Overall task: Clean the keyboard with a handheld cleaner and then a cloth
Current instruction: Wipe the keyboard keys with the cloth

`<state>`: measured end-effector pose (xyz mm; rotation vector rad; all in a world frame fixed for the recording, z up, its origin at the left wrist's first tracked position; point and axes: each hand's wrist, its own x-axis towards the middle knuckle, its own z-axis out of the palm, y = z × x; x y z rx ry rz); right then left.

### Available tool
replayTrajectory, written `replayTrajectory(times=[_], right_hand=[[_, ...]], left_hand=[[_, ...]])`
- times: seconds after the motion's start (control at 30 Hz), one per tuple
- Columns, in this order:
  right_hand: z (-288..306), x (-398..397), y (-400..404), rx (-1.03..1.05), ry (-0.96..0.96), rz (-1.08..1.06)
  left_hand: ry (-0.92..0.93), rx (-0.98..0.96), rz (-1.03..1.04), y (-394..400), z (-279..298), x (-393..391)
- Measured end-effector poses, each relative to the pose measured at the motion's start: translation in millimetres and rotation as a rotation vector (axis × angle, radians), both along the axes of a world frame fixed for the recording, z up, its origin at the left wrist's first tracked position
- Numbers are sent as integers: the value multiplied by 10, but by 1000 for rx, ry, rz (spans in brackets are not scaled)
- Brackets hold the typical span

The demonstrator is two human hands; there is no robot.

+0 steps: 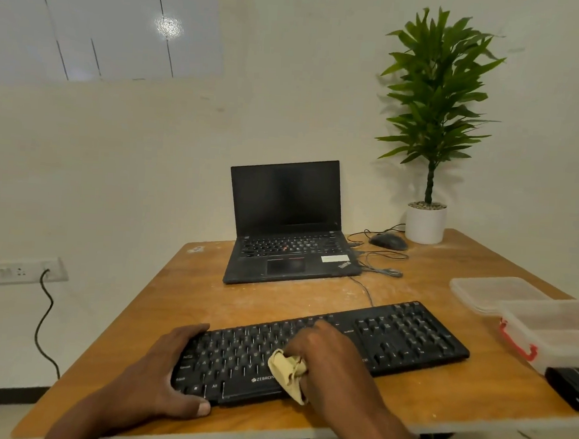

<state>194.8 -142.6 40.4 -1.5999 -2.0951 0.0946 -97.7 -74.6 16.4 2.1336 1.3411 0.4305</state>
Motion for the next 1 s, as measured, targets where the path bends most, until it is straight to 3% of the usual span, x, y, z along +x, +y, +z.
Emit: replayTrajectory(times=[0.27, 0.63, 1.0], right_hand=[[94, -273, 683, 70, 31, -80], [-63, -135, -23, -28, 31, 4], [151, -53, 662, 77, 66, -134]], left_hand=[[36, 6, -8, 63, 36, 30], [20, 2, 5, 69, -33, 0], [67, 26, 2, 131, 5, 37]])
